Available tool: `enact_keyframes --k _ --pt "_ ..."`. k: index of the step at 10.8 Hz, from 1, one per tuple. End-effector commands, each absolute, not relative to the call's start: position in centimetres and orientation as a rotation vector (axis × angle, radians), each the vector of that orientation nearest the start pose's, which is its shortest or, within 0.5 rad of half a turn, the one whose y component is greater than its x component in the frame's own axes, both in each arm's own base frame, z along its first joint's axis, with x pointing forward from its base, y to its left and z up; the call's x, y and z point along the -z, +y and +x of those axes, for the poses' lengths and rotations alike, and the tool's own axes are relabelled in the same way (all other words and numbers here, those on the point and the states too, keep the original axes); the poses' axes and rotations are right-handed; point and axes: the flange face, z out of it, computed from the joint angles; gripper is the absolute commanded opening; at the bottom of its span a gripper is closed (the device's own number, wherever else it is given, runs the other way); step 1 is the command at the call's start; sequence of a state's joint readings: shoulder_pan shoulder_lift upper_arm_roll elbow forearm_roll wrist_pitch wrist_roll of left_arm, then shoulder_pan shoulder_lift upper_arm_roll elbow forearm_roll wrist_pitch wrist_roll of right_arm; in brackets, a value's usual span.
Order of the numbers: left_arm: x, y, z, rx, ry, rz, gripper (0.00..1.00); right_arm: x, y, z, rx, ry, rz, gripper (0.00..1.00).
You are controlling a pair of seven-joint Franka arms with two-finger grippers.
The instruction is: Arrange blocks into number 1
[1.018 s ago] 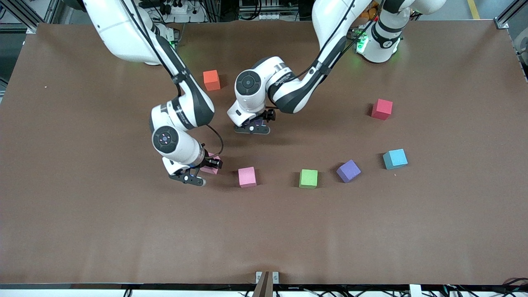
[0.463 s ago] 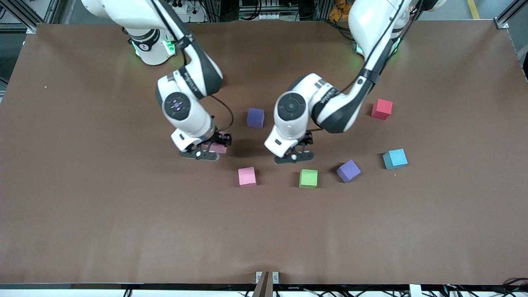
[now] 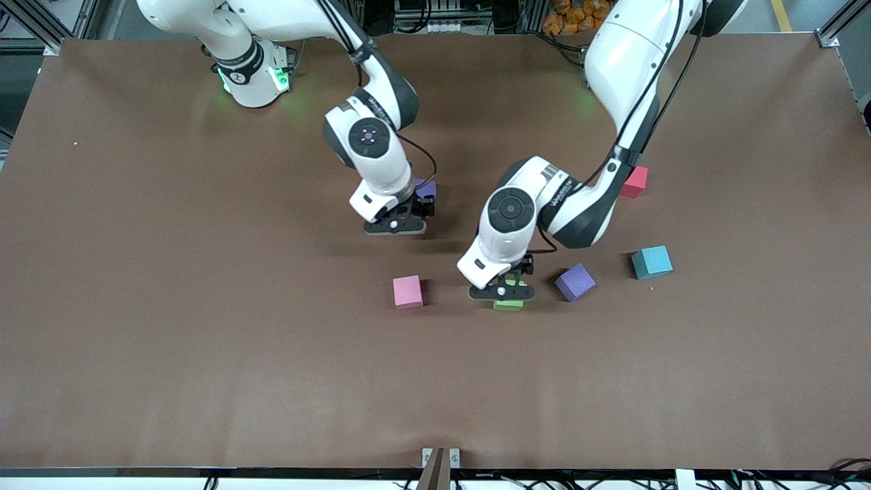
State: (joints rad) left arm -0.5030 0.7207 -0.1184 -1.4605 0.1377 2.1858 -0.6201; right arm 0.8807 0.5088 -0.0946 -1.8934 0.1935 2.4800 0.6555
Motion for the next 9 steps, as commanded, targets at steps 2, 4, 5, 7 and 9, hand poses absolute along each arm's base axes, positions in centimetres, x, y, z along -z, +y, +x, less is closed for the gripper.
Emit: enact_keyframes --k 2,4,5,7,9 --pt "-25.4 -38.2 62.4 0.117 0.174 -3.098 1.0 -22.3 46.8 44.5 0.021 0.026 -3.029 0.57" --pt "-23.9 -37.4 63.0 0.124 0.187 -3.103 1.0 -21.5 47.0 43.9 0.01 0.049 -3.038 0.57" --pt "-22.8 -37.3 63.0 0.11 0.193 -3.1 1.0 -21.4 47.2 43.4 0.003 0.043 -3.043 0.57" --pt "-21.6 -37.8 62.8 0.12 0.175 -3.116 1.0 -21.0 47.6 42.6 -0.007 0.053 -3.048 0.57" --pt "-20.9 -38.0 62.6 0.111 0.18 -3.114 1.0 -20.5 47.6 42.0 -0.021 0.043 -3.059 0.57"
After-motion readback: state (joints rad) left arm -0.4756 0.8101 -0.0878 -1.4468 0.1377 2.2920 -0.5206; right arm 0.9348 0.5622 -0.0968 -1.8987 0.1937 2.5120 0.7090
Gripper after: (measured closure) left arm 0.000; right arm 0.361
